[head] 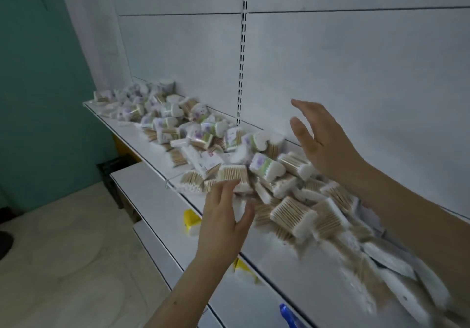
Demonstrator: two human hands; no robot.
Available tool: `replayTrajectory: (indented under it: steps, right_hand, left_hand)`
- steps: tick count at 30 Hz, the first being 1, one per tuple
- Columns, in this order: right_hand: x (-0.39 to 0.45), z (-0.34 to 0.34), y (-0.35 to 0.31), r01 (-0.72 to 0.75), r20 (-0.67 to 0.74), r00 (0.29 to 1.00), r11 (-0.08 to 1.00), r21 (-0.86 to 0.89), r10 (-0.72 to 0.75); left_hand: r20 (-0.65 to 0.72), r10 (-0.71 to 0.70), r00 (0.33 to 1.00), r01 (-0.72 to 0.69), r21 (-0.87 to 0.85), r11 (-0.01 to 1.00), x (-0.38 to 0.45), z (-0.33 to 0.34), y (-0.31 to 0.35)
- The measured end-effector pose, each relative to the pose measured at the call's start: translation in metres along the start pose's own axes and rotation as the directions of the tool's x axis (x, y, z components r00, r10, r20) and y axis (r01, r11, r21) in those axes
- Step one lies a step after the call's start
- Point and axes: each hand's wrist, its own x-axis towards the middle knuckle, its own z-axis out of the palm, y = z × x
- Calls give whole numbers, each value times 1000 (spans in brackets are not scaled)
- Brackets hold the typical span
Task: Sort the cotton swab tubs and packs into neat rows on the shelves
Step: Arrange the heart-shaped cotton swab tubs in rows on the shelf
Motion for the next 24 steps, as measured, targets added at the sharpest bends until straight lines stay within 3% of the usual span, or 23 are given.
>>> replayTrajectory:
  steps: [5, 9, 14, 18, 21, 24]
  right_hand:
    - [5, 24, 51, -123, 324, 931, 980, -156, 169]
    - [-2, 31, 66, -189, 434, 853, 946, -264, 292]
    - [-15, 35, 63, -203, 376, 869, 925, -321, 321]
    - [-23, 27, 51, -279, 252, 903, 920, -275, 349]
    - [-30, 13, 35, -363, 205, 889, 903, -229, 409]
    - [-38, -2, 18, -433, 166, 870, 880, -193, 465]
  left_hand:
    - [113, 204, 973, -215, 95, 972, 56, 17, -13]
    - [238, 350, 906, -389, 138, 911, 86, 30, -25]
    - [356, 385, 852, -459, 153, 875, 111, 41, -29]
    - [334, 445, 831, -508, 129, 852, 122, 42, -27]
    - [308, 506, 806, -551, 74, 831, 126, 37, -19]
    - [279, 512, 813, -509, -88, 856, 122, 30, -7]
